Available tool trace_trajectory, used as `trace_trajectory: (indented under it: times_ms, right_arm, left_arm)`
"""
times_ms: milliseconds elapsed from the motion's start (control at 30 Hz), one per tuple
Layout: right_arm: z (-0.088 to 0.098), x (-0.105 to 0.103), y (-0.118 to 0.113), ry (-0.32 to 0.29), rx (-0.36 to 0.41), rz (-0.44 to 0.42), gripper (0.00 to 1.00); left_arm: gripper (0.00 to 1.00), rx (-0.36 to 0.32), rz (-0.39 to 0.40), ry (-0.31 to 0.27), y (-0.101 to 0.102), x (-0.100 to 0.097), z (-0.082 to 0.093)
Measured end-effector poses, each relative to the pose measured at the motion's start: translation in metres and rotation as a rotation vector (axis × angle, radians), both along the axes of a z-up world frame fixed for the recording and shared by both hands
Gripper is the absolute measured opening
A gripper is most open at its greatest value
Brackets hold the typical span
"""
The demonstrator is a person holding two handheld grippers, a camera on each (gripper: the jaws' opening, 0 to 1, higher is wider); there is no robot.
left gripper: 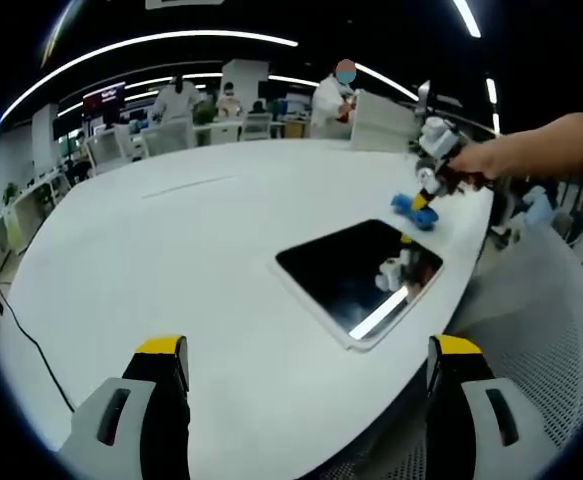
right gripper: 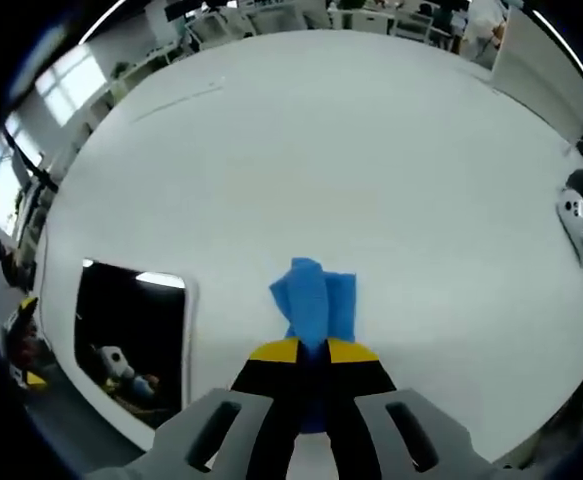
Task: Wipe the mirror surface with the cleaning cloth until all visible marks leave the cleaned area.
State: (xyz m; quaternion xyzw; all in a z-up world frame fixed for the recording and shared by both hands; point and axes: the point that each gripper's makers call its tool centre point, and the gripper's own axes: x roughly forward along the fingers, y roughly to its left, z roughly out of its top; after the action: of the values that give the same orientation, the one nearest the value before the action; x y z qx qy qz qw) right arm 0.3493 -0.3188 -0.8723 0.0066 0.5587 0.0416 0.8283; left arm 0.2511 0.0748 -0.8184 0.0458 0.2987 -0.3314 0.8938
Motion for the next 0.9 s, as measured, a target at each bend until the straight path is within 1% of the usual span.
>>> trace_trajectory:
  times_ms: [167, 333, 400, 500, 567, 600, 667, 700, 733, 800, 833, 900]
  right_arm:
    - [-0.01, -0.002, 0.001, 0.006, 0.001, 0.001, 0.03]
    - [-0.009, 0.0, 0.0, 0.009, 0.004, -0.005, 0.03]
    - [-0.007, -0.002, 0.002, 0.011, 0.011, -0.017, 0.03]
    - [-0.005, -0.001, 0.004, -0.004, 0.006, 0.017, 0.05]
    - [-0.001, -0.001, 0.006, -0.014, 0.011, 0.028, 0.09]
    - [0.003, 0.001, 0.007, -0.039, 0.02, 0.031, 0.12]
    - [0.01, 0.005, 0.007, -0.072, 0.026, 0.032, 0.21]
    - [0.014, 0.008, 0.007, -0.099, 0.027, 0.034, 0.25]
    - [0.02, 0.012, 0.007, -0.142, 0.026, 0.038, 0.32]
    - [0.032, 0.01, 0.007, -0.187, 0.013, 0.063, 0.41]
    - [0.035, 0.01, 0.007, -0.193, 0.01, 0.072, 0.46]
    - [0.04, 0.009, 0.006, -0.217, 0.008, 0.079, 0.5]
  left_arm:
    - [1.0, 0.0, 0.007, -0.001, 0.001, 0.001, 0.0]
    - [1.0, 0.004, 0.005, 0.001, 0.001, 0.001, 0.0]
    - [1.0, 0.005, 0.005, -0.002, 0.002, 0.001, 0.0]
    - [1.0, 0.006, 0.008, -0.002, 0.002, 0.002, 0.0]
    - [1.0, 0.006, 0.008, -0.003, 0.002, 0.002, 0.0]
    - [1.0, 0.007, 0.008, -0.003, 0.002, 0.002, 0.0]
    - [1.0, 0.008, 0.007, -0.006, 0.002, 0.002, 0.0]
    - [1.0, 0.009, 0.008, -0.004, 0.002, 0.002, 0.0]
    - [1.0, 0.009, 0.008, -0.003, 0.002, 0.002, 0.0]
    - [1.0, 0.01, 0.012, -0.003, 0.003, 0.002, -0.001]
    - [1.0, 0.01, 0.013, -0.002, 0.003, 0.002, -0.001]
    - [1.0, 0.007, 0.012, -0.008, 0.003, 0.003, 0.0]
